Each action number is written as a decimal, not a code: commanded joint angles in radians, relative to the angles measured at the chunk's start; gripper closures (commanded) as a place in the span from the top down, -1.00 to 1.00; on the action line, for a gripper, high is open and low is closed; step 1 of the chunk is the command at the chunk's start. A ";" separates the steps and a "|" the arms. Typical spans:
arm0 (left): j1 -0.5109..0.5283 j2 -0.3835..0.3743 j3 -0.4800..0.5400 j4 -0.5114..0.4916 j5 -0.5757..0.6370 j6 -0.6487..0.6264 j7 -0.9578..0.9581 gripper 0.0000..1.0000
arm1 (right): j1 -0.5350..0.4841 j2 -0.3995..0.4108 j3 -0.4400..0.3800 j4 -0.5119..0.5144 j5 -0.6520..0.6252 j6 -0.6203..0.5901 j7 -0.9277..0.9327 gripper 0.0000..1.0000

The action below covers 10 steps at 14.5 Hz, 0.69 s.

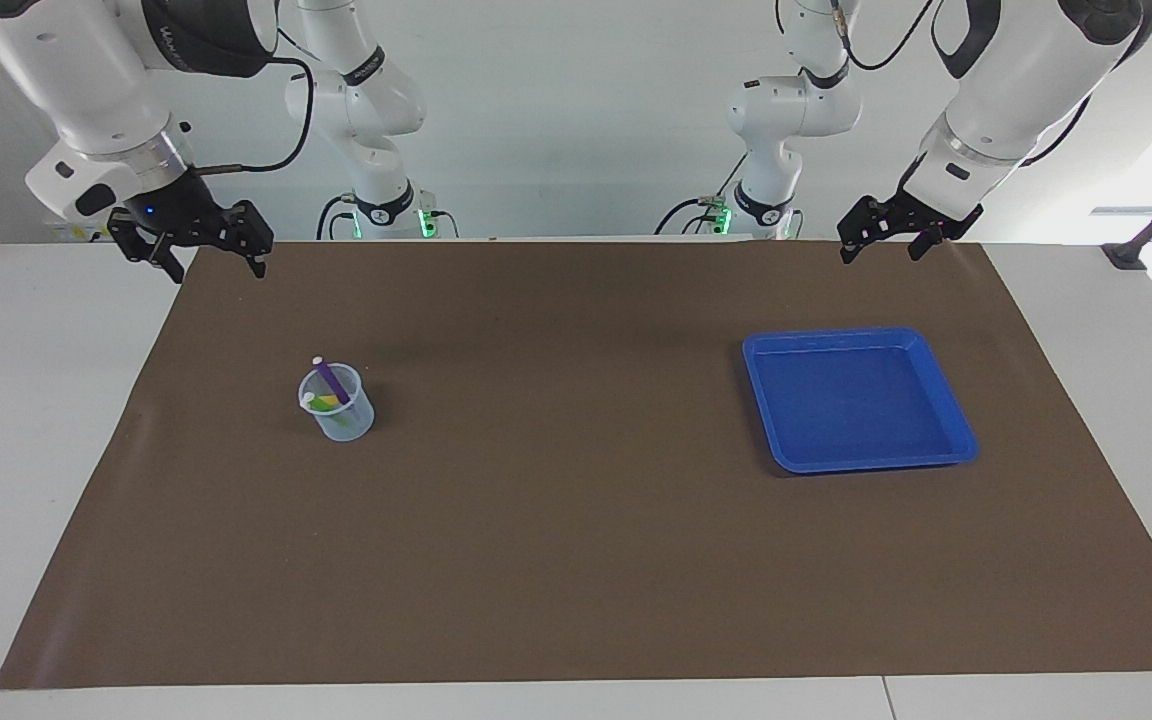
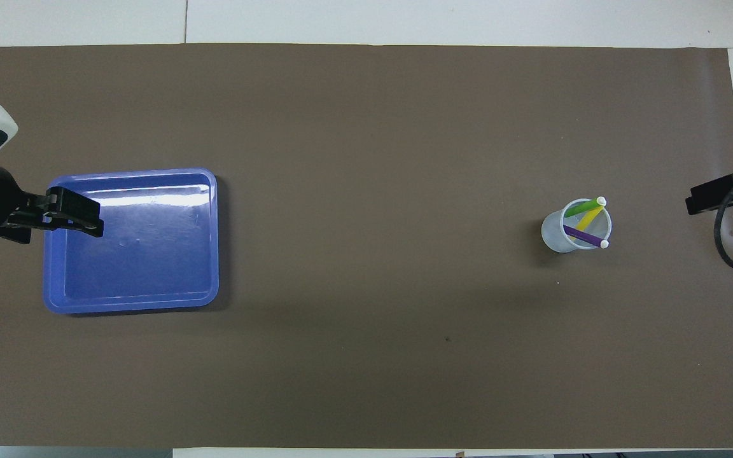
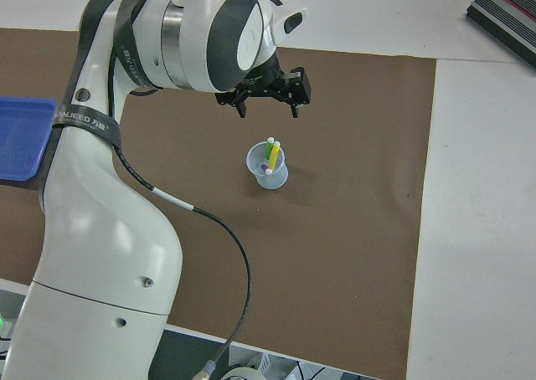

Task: Transfer and insert pens with both arms

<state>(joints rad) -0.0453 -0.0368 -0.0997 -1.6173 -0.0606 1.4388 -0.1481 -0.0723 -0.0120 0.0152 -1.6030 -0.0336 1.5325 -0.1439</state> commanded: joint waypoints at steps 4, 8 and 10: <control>0.002 -0.002 0.000 0.005 -0.005 0.011 0.012 1.00 | 0.060 -0.014 -0.044 -0.026 -0.023 0.020 0.006 1.00; 0.004 0.000 0.005 0.005 -0.005 0.018 0.012 1.00 | 0.080 -0.016 -0.072 -0.026 -0.023 0.021 0.006 1.00; 0.004 0.000 0.006 0.005 -0.005 0.018 0.010 1.00 | 0.080 -0.016 -0.072 -0.026 -0.022 0.021 0.007 1.00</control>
